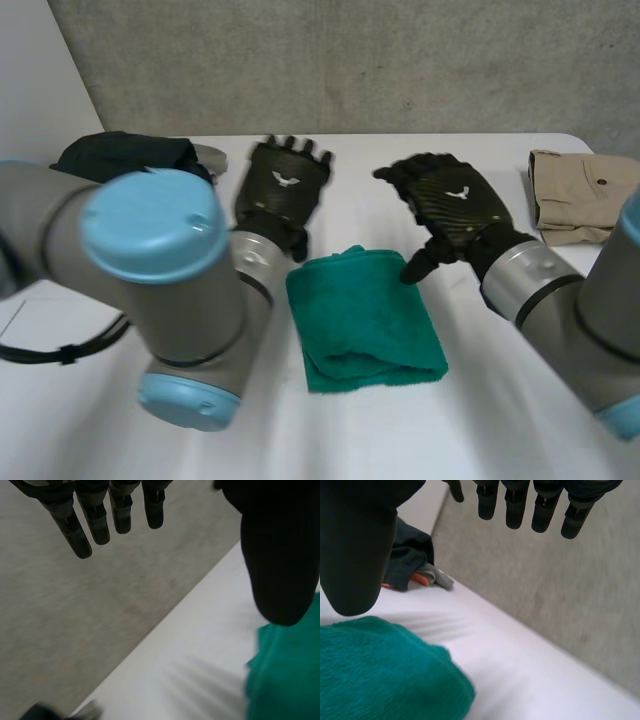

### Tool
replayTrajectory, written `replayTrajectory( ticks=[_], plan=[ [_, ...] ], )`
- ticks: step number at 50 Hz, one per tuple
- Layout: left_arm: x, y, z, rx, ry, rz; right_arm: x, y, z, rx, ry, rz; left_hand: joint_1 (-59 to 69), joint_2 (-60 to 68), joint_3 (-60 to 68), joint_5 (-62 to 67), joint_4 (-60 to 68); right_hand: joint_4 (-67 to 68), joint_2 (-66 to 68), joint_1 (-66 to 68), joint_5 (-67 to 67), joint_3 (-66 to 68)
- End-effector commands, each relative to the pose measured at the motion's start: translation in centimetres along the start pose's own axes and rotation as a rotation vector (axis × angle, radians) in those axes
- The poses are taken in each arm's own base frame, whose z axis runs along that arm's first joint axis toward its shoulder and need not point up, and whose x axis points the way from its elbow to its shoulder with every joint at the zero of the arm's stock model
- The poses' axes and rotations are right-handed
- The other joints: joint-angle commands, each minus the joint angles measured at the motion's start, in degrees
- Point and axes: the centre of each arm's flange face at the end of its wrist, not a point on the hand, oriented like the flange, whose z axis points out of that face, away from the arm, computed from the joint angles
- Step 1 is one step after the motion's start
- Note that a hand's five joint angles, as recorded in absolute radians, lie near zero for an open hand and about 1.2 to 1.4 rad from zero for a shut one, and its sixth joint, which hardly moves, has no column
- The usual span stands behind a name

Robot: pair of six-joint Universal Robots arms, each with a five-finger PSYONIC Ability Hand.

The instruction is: Fold the laundry.

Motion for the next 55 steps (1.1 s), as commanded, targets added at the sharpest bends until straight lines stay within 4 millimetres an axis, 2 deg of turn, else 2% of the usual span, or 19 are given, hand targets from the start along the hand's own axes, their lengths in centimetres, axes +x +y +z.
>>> replayTrajectory(
  ticks=[1,3,4,8,13,17,21,22,25,26,28,29,32,33,37,41,46,55],
  plan=[
    [3.8,2.8,0.1,-0.124,0.12,-0.022,1.5,4.6,1.6,-0.292,0.001,0.126,-1.7,-2.0,-2.3,-2.8,-1.7,-2.1,-2.2,-2.8,-2.8,-1.9],
    [4.2,4.2,0.3,-0.183,0.134,-0.023,1.4,5.5,1.9,-0.342,-0.012,0.125,-1.5,-1.8,-2.1,-2.6,-1.5,-2.1,-2.2,-2.8,-2.8,-1.9],
    [4.8,5.5,0.1,-0.243,0.149,-0.023,1.4,6.5,2.2,-0.387,-0.026,0.133,-1.0,-1.3,-1.6,-2.1,-1.0,-2.1,-2.2,-2.8,-2.8,-1.9],
    [4.9,7.8,-0.5,-0.382,0.14,-0.009,1.3,8.5,2.8,-0.452,-0.045,0.137,-0.9,-1.1,-1.4,-2.0,-0.8,-2.1,-2.2,-2.8,-2.8,-1.9],
    [4.4,8.7,-1.1,-0.47,0.11,0.023,1.4,9.3,3.3,-0.47,-0.045,0.107,-0.9,-1.1,-1.4,-2.0,-0.8,-2.1,-2.2,-2.8,-2.8,-1.9],
    [3.7,8.7,-1.1,-0.489,0.101,0.027,1.8,8.9,3.2,-0.46,-0.039,0.02,-0.7,-1.0,-1.3,-1.8,-0.6,-2.1,-2.2,-2.8,-2.8,-1.9],
    [2.8,7.2,-0.8,-0.449,0.087,0.015,2.3,8.3,3.0,-0.442,-0.002,-0.096,-1.0,-1.3,-1.6,-2.1,-1.0,-2.1,-2.2,-2.8,-2.8,-1.9],
    [2.0,5.5,-0.7,-0.402,0.072,0.0,2.7,7.2,2.9,-0.408,0.035,-0.144,-1.5,-1.8,-2.1,-2.6,-1.5,-2.1,-2.2,-2.8,-2.8,-1.9],
    [1.0,3.2,-0.5,-0.332,0.06,-0.022,3.1,5.9,2.4,-0.359,0.08,-0.204,-1.8,-2.0,-2.3,-2.9,-1.7,-2.1,-2.2,-2.8,-2.8,-1.9],
    [0.5,1.9,-0.3,-0.288,0.065,-0.038,2.6,5.3,1.8,-0.326,0.085,-0.236,-1.8,-2.0,-2.3,-2.9,-1.7,-2.1,-2.2,-2.8,-2.8,-1.9],
    [0.0,0.7,-0.1,-0.242,0.078,-0.054,2.1,4.8,1.2,-0.293,0.086,-0.266,-1.8,-2.0,-2.3,-2.9,-1.7,-2.1,-2.2,-2.8,-2.8,-1.9],
    [-0.5,-0.5,0.0,-0.194,0.098,-0.069,1.3,4.2,0.4,-0.252,0.077,-0.291,-1.8,-2.0,-2.3,-2.9,-1.7,-2.1,-2.2,-2.8,-2.8,-1.9],
    [-1.2,-2.2,0.1,-0.121,0.139,-0.09,-0.6,3.9,-1.0,-0.195,0.047,-0.319,-1.8,-2.0,-2.3,-2.9,-1.7,-2.1,-2.2,-2.8,-2.8,-1.9],
    [-1.6,-3.2,0.0,-0.074,0.174,-0.101,-2.0,4.5,-1.8,-0.177,0.015,-0.33,-1.8,-2.0,-2.3,-2.9,-1.7,-2.1,-2.2,-2.8,-2.8,-1.9],
    [-1.8,-4.8,-0.2,0.015,0.301,-0.12,-5.2,6.9,-3.8,-0.18,-0.069,-0.336,-1.8,-2.0,-2.3,-2.9,-1.7,-2.1,-2.2,-2.8,-2.8,-1.9],
    [-1.2,-5.3,-0.7,0.062,0.446,-0.133,-6.5,8.8,-5.1,-0.191,-0.106,-0.333,-1.8,-2.0,-2.3,-2.9,-1.7,-2.1,-2.2,-2.8,-2.8,-1.9],
    [-0.4,-5.4,-1.5,0.07,0.553,-0.153,-6.9,11.2,-4.8,-0.175,-0.119,-0.332,-1.8,-2.0,-2.3,-2.9,-1.7,-2.1,-2.2,-2.8,-2.8,-1.9],
    [0.2,-5.1,-2.3,0.053,0.583,-0.161,-6.8,12.8,-2.7,-0.108,-0.092,-0.355,-1.8,-2.0,-2.3,-2.9,-1.7,-0.3,-0.4,-1.1,-1.0,-0.2]
  ],
)
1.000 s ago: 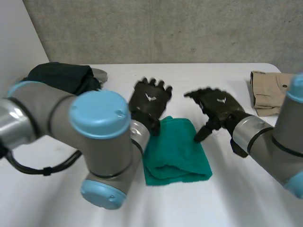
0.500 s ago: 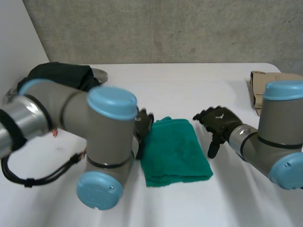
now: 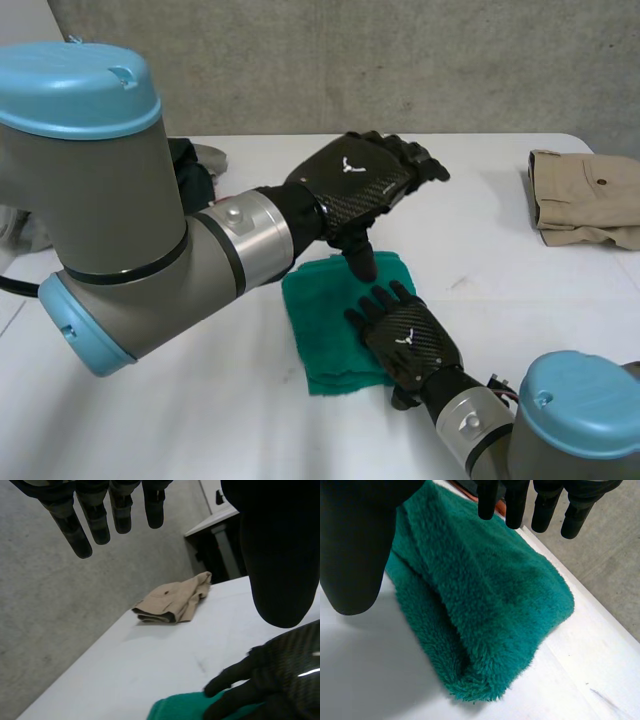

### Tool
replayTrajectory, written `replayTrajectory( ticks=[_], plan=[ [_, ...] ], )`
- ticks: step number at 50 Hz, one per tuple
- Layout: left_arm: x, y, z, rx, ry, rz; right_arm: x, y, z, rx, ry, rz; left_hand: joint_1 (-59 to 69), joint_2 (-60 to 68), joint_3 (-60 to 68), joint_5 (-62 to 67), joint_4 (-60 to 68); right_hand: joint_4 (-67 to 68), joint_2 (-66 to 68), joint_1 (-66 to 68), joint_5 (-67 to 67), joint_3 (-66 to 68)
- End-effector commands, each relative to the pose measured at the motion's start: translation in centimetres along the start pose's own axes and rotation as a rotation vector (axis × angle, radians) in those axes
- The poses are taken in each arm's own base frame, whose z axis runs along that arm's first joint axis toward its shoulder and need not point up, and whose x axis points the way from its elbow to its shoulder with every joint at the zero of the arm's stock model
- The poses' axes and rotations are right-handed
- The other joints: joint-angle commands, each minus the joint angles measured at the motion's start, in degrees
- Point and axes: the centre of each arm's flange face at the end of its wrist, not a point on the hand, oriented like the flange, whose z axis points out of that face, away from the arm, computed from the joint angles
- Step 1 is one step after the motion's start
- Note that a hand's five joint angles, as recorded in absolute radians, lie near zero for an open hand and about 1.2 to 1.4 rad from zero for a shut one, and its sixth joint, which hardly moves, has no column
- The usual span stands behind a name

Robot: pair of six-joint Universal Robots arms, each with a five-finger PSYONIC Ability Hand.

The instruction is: Fold the laundry.

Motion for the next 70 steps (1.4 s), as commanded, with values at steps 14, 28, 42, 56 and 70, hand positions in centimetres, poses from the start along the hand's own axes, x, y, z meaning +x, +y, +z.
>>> replayTrajectory(
  ticks=[14,28,42,56,70],
  plan=[
    [0.6,0.2,-0.3,-0.012,0.004,-0.006,1.3,-0.6,3.8,0.126,0.073,-0.039,-1.8,-2.0,-2.3,-2.9,-1.7,13.3,13.2,12.6,12.6,13.5],
    [0.1,-1.4,-0.8,0.035,-0.02,0.015,9.8,-6.0,8.8,0.323,0.293,-0.064,-1.5,-1.8,-2.1,-2.6,-1.5,67.9,67.8,67.2,67.2,68.1],
    [-1.1,-5.6,-1.9,0.206,-0.076,0.022,33.4,-8.0,9.4,0.555,0.754,-0.008,-1.4,-1.6,-1.9,-2.5,-1.3,67.9,67.8,67.2,67.2,68.1],
    [-1.0,-2.6,-0.7,0.13,-0.063,-0.013,41.0,14.5,12.9,0.305,0.73,-0.004,-1.4,-1.6,-1.9,-2.5,-1.3,67.9,67.8,67.2,67.2,68.1],
    [-1.1,-1.9,-0.2,0.115,-0.059,-0.02,42.0,17.2,9.2,0.101,0.679,-0.008,-1.2,-1.5,-1.8,-2.3,-1.2,-2.1,-2.2,-2.8,-2.8,-1.9]
  ],
)
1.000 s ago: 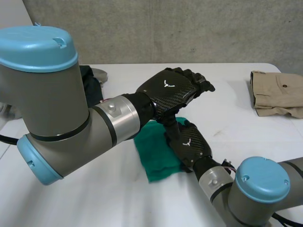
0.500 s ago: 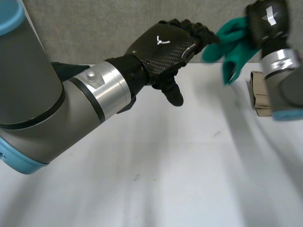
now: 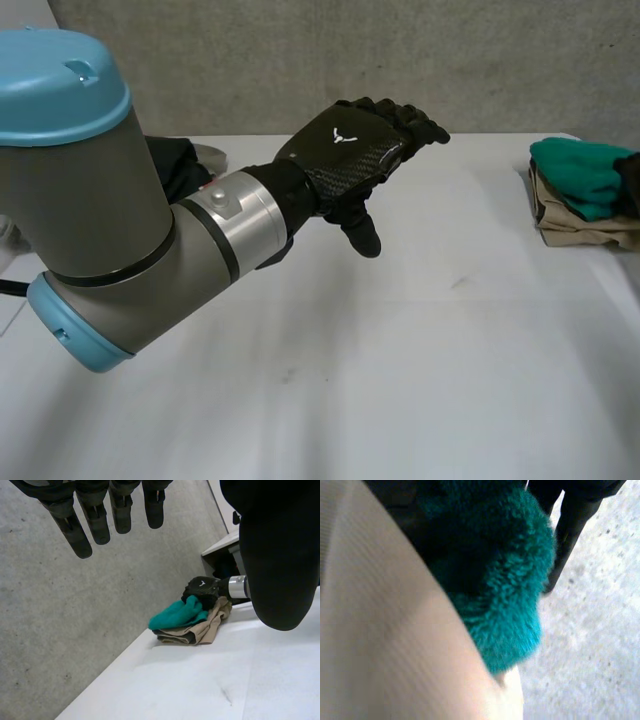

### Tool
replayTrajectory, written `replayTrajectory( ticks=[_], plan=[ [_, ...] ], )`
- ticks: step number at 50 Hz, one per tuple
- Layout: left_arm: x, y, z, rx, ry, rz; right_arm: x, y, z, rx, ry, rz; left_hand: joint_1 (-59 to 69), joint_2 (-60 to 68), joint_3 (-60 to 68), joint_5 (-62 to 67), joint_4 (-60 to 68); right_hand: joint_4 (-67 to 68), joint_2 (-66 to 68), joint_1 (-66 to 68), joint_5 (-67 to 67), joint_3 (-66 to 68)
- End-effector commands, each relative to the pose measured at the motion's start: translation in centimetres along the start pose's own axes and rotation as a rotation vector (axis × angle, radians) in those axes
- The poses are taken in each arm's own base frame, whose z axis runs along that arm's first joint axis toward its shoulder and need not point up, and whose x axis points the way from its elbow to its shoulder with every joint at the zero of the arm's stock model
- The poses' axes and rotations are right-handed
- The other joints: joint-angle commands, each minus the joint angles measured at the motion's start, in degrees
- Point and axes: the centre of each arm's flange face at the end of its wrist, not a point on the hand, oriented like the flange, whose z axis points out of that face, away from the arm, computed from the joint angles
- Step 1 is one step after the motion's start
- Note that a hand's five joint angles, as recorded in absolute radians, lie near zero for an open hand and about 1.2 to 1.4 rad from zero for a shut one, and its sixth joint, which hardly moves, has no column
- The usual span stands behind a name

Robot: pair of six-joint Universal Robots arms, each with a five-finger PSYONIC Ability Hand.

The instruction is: Fold the laundry.

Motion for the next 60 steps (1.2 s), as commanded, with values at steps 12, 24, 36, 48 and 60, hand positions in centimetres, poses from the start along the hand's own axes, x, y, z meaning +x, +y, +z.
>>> replayTrajectory(
  ticks=[12,24,36,48,60],
  plan=[
    [0.5,-0.7,-0.3,0.015,0.009,0.003,10.4,-11.0,-5.3,-0.179,0.171,-0.038,-1.4,-1.6,-2.0,-2.5,-1.3,-34.9,-33.0,-29.4,-31.7,-34.5],
    [-3.4,-5.4,0.0,0.168,-0.261,0.065,19.3,-20.0,-6.4,-0.137,0.539,-0.179,-0.9,-1.1,-1.4,-2.0,-0.8,-34.9,-33.0,-29.4,-31.7,-34.5],
    [-22.3,2.5,-2.4,-0.094,-0.888,0.314,2.7,-32.1,-9.7,0.245,-0.008,0.093,-1.0,-1.3,-1.6,-2.1,-1.0,-34.9,-33.0,-29.4,-31.7,-34.5],
    [-30.8,18.9,-2.3,-0.386,-0.916,0.612,-12.4,-27.6,-18.5,0.068,-0.393,0.005,-1.8,-2.0,-2.3,-2.9,-1.7,-34.9,-33.0,-29.4,-31.7,-34.5],
    [-30.1,15.5,-0.6,-0.24,-0.92,0.622,-16.5,-26.3,-23.5,-0.002,-0.48,-0.095,68.2,68.0,67.7,67.1,68.3,-34.9,-33.0,-29.4,-31.7,-34.5]
  ],
)
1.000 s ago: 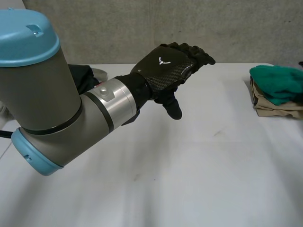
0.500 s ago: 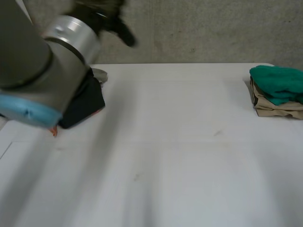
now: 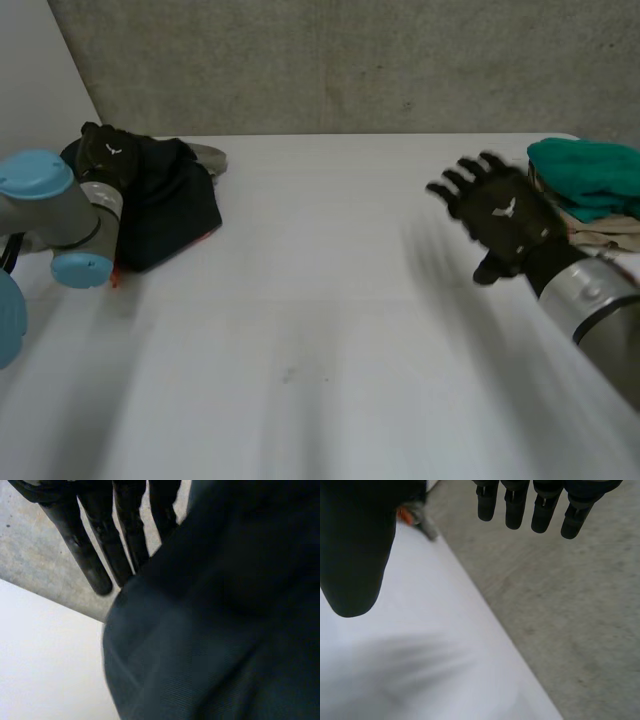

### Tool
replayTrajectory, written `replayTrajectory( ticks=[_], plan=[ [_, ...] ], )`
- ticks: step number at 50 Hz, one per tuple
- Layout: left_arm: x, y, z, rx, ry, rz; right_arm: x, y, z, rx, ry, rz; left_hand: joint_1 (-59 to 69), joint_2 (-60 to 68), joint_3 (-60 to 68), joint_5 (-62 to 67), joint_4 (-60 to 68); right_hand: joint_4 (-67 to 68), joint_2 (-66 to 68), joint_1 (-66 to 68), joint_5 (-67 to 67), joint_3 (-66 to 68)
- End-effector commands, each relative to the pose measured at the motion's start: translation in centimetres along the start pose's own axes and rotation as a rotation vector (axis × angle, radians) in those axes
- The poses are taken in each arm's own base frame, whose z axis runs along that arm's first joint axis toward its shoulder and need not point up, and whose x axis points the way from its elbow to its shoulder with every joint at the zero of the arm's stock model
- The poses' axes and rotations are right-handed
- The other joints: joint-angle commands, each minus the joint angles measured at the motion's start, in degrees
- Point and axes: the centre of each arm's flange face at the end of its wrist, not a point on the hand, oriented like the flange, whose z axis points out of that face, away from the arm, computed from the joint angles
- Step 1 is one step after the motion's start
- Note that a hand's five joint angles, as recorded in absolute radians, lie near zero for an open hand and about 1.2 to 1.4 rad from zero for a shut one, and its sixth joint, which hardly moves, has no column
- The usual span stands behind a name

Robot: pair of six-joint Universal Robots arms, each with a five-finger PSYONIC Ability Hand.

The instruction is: Fold the laundry.

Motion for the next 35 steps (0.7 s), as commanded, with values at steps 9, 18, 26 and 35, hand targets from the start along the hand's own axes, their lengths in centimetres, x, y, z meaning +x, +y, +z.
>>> replayTrajectory(
  ticks=[9,18,26,35],
  plan=[
    [-7.2,-23.3,-11.4,0.414,0.053,-0.534,1.3,-1.0,-0.1,-0.022,0.123,-0.018,24.5,27.8,28.2,29.8,29.0,-2.0,-2.2,-3.1,-2.7,-2.0],
    [3.9,-25.6,-23.8,0.282,0.553,-0.617,3.7,-0.2,0.0,-0.07,0.242,0.021,24.5,27.8,28.2,29.8,29.0,-2.0,-2.2,-3.1,-2.7,-2.0],
    [9.8,-23.3,-27.8,0.056,0.707,-0.495,5.3,0.4,0.4,-0.079,0.282,0.055,-38.3,-35.0,-34.6,-33.0,-33.9,-2.0,-2.2,-3.1,-2.7,-2.0],
    [6.1,-24.7,-27.4,0.017,0.581,-0.496,5.9,1.0,-0.1,-0.162,0.267,0.12,-42.4,-39.1,-38.7,-37.1,-38.0,-2.0,-2.2,-3.1,-2.7,-2.0]
  ],
)
